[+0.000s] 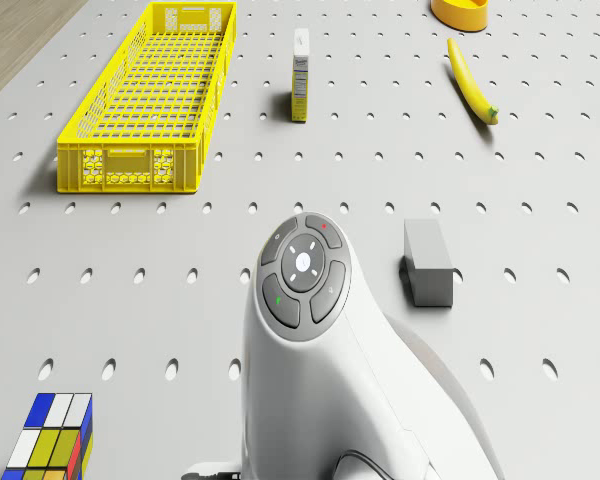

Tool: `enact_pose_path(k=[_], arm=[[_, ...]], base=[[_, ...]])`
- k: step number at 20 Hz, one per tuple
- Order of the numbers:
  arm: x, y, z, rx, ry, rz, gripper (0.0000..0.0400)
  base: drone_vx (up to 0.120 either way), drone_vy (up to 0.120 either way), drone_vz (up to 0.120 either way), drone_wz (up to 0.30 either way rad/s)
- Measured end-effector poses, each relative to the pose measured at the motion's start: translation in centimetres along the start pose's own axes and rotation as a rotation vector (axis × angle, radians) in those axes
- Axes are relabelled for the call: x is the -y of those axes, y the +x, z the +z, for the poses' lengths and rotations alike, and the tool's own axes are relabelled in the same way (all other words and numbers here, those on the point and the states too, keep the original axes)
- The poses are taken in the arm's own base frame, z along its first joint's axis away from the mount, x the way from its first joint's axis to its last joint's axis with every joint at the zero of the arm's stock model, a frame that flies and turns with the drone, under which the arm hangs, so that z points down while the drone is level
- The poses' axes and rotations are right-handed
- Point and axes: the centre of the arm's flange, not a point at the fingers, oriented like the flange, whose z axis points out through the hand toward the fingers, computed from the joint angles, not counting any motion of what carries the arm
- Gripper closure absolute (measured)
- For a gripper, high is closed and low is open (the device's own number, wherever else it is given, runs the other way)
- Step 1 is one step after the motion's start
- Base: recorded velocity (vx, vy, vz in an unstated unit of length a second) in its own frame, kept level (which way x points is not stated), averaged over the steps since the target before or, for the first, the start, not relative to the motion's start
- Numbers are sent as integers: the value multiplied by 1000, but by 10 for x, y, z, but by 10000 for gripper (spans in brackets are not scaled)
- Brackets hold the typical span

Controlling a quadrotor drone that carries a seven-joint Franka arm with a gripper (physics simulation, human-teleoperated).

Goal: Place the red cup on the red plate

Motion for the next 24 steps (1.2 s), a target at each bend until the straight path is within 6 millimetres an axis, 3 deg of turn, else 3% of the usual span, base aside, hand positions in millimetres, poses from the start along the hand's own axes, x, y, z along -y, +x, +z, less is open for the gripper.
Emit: enact_pose_path(k=[4, 8, 12, 21, 24], arm=[[2, -2, 0, 0, 0, 0, 0], [2, -2, 0, 0, 0, 0, 180], [3, -3, 0, 0, 0, 0, 256], [3, -3, -4, 0, 0, 0, 295], [3, -3, -14, 0, 0, 0, 298]], base=[[0, 0, 0, 0], [0, 0, 0, 0], [0, 0, 0, 0], [0, 0, 0, 0], [0, 0, 107, 0]])
